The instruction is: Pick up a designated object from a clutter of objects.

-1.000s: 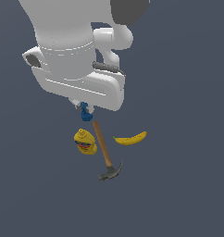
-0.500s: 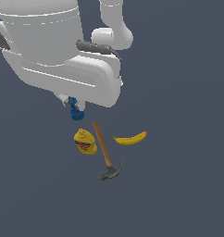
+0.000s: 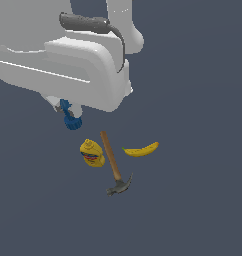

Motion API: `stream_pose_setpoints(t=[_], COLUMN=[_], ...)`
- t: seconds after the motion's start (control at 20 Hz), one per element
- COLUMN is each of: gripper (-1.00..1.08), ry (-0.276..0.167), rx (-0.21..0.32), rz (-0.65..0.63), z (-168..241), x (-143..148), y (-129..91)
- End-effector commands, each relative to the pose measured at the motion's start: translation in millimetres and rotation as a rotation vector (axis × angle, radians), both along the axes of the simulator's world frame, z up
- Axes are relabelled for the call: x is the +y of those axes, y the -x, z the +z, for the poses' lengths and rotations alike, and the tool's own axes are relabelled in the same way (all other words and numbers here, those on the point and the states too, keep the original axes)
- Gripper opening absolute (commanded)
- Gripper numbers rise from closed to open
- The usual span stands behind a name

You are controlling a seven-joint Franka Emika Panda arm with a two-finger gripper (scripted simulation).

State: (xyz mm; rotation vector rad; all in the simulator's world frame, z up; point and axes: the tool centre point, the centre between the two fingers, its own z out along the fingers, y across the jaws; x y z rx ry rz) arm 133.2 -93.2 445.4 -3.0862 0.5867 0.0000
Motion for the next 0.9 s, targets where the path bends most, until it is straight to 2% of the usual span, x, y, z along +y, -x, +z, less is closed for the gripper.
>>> stream_pose_setpoints(t=[0.0,0.85], gripper=[-1.0,-1.0], ry=[0.0,0.0], rx=[0.0,0.0], rz=[0.0,0.0], z=[6,20], x=[-2,-6], y=[-4,-16])
